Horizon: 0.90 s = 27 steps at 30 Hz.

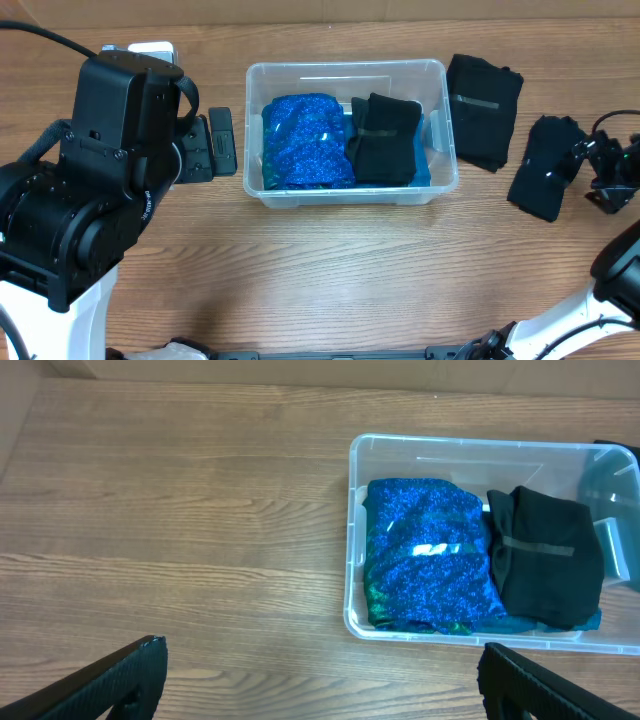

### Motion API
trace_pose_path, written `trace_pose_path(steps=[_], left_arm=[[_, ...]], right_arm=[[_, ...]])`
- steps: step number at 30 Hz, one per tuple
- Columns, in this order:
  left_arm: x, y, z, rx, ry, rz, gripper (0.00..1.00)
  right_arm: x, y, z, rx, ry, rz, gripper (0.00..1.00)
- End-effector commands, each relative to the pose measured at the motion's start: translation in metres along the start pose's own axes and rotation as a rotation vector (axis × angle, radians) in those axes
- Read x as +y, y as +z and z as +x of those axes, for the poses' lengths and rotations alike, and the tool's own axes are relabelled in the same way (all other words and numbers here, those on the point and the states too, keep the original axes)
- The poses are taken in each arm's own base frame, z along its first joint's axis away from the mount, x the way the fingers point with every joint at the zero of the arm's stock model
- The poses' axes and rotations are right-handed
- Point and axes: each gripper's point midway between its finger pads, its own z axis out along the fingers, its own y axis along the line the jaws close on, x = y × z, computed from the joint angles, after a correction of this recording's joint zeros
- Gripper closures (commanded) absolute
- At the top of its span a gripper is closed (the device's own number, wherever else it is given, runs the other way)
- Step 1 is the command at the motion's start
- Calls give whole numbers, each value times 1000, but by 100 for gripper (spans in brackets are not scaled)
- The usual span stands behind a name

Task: Pack container
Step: 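Grasp the smaller black garment on the right with the right gripper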

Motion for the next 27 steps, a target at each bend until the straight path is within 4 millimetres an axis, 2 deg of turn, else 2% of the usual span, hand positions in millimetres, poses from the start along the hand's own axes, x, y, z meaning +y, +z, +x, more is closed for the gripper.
trace_pose_path(steps=[1,3,5,7,14,17,19,20,22,25,27], left_arm=[[2,1,-1,-4,11,-16,0],[2,1,-1,-4,11,-16,0],[2,1,-1,-4,11,-16,0],[2,1,-2,-4,11,-16,0],[2,1,-1,-4,11,-16,0],[2,1,-1,-4,11,-16,0],[2,1,-2,-4,11,-16,0],[2,1,-1,-4,11,-16,0],[2,1,-2,-4,11,-16,0],[2,1,-2,-4,11,-16,0],[2,1,-1,-4,11,-16,0]], right_arm=[[-6,20,1,33,-32,15,1],[1,31,4,65,-65,-39,4],[16,37,9,98,-112,-139,10],[24,38,11,106,-125,-166,18],[28,42,13,101,-151,-141,33],[26,43,14,103,-151,-131,48],[25,41,18,119,-144,-127,66],[25,38,20,132,-134,-126,73],[28,28,23,145,-123,-136,80],[54,0,28,142,-135,-241,83],[76,-27,35,124,-161,-324,85]])
